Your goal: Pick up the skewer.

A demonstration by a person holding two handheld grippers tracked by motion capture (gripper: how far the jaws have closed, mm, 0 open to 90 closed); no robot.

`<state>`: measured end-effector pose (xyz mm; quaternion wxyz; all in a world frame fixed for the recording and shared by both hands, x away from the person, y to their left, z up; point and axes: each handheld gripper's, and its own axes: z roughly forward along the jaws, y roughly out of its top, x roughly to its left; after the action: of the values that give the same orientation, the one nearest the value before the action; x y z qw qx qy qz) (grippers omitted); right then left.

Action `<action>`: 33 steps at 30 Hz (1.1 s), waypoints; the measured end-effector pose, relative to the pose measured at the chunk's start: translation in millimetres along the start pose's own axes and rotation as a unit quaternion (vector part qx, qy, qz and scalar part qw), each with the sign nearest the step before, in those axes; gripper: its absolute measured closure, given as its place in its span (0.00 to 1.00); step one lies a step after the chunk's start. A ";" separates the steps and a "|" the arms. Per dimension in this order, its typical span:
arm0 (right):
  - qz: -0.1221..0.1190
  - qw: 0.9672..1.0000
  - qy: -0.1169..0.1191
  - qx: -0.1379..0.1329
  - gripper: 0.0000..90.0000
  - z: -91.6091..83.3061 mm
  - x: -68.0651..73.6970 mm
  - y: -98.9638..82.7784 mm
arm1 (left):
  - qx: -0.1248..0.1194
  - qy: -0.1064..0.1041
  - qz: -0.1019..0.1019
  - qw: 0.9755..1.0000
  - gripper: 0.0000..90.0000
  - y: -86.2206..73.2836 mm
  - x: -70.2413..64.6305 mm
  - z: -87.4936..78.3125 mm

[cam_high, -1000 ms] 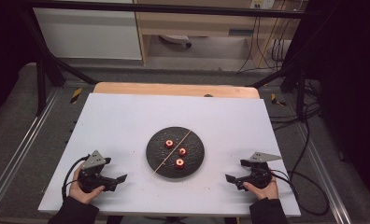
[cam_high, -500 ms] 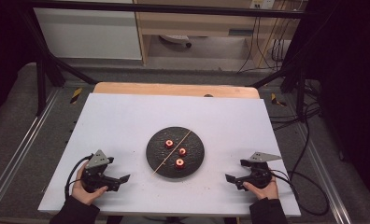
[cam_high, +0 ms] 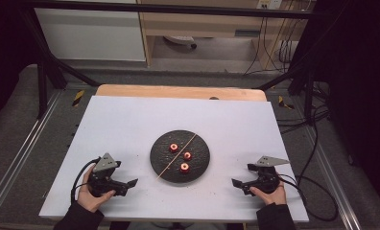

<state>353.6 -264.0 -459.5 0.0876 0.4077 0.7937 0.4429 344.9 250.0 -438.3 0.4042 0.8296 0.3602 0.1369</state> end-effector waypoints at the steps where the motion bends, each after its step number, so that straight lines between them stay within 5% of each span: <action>1: 0.000 1.000 -0.001 0.000 0.02 0.3 0.1 -0.1 | 0.001 0.000 0.000 1.000 0.05 0.9 -0.9 0.8; 20: 0.001 1.000 -0.003 0.002 0.02 0.4 0.1 0.0 | 0.007 0.000 0.016 1.000 0.05 31.1 -17.9 4.4; 33: 0.000 1.000 -0.002 0.006 0.02 1.1 0.2 -0.3 | 0.034 -0.004 0.029 0.999 0.06 61.9 -36.5 24.3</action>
<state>353.8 -263.2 -460.4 0.0867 0.4091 0.7959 0.4377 361.9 184.7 -403.8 0.3727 0.8537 0.3387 0.1327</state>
